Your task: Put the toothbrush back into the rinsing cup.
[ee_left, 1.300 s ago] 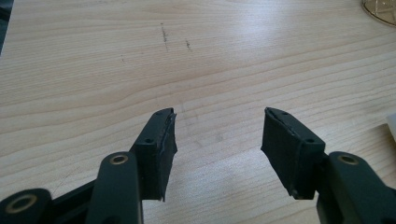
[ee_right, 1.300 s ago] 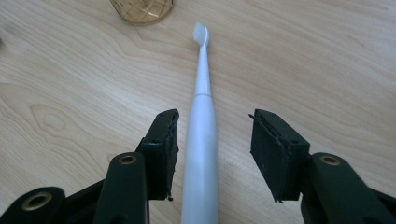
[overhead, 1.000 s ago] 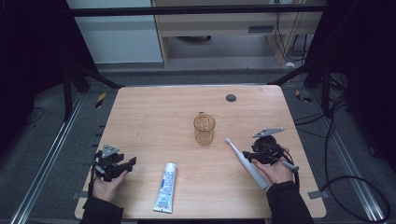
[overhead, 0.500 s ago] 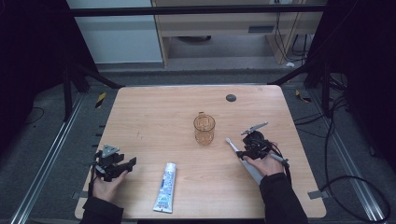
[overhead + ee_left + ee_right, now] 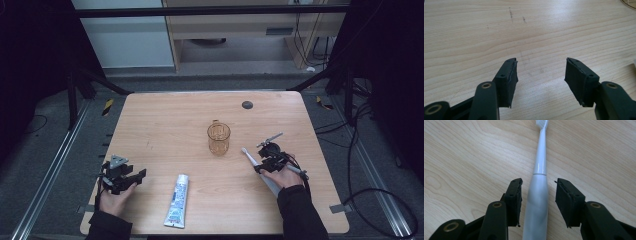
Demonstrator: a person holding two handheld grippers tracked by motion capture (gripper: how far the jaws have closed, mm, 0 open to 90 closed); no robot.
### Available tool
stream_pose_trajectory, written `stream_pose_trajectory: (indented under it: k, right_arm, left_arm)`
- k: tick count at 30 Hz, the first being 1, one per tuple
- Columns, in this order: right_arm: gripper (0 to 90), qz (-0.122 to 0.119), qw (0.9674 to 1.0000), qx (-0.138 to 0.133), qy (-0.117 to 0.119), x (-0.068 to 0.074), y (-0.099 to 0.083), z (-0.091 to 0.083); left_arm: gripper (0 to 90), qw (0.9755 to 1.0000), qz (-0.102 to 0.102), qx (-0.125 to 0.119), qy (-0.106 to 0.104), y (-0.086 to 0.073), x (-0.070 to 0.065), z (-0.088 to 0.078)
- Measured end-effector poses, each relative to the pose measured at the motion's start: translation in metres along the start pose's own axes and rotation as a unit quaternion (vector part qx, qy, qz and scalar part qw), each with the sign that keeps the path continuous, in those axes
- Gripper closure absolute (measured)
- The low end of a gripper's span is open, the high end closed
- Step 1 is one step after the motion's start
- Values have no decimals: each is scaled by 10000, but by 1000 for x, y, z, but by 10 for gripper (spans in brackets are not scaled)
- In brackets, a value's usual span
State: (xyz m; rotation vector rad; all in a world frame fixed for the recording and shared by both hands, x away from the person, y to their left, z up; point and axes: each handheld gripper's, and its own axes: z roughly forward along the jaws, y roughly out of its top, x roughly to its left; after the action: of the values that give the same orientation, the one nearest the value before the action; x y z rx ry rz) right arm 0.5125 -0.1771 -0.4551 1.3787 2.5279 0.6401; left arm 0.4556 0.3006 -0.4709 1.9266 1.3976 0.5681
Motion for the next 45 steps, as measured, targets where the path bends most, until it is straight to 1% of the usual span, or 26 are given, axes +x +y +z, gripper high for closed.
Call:
stream_pose_trajectory:
  k: [2,13,17,20,23,26,28,32,34,37,38,40,45]
  right_arm:
    - [563,-34,10000,70,-41,0,0,2]
    - [591,-79,9997,233,-14,1,-1,7]
    - [600,-15,9995,309,23,0,-3,12]
    - [613,16,9994,343,-12,-1,-4,14]
    - [630,13,9993,373,0,0,-4,16]
    - [653,6,9992,388,-19,1,-4,17]
    - [663,47,9992,403,29,1,-3,17]
    - [671,109,9990,426,-26,2,-2,17]
    - [673,100,9991,397,-73,3,-2,17]
    - [675,143,9992,364,-50,3,-3,16]
    - [675,110,9995,306,-30,2,-3,14]
    - [675,177,9996,220,39,2,-3,11]
    - [676,140,9999,-14,-15,2,-2,0]
  left_arm:
    - [421,10000,-1,5,0,0,0,0]
    - [421,10000,5,20,-2,0,0,0]
    - [421,10000,4,6,1,0,0,0]
    - [421,10000,3,14,0,0,0,0]
    - [421,10000,6,10,1,0,0,0]
    - [421,10000,5,16,2,0,0,0]
    - [421,10000,6,16,2,0,0,0]
    - [421,10000,8,16,2,0,0,0]
    - [421,10000,10,13,3,0,0,0]
    - [421,10000,6,14,3,0,0,0]
    - [421,10000,9,14,3,0,0,0]
    - [421,10000,8,9,3,0,0,0]
    - [421,10000,6,5,4,0,0,0]
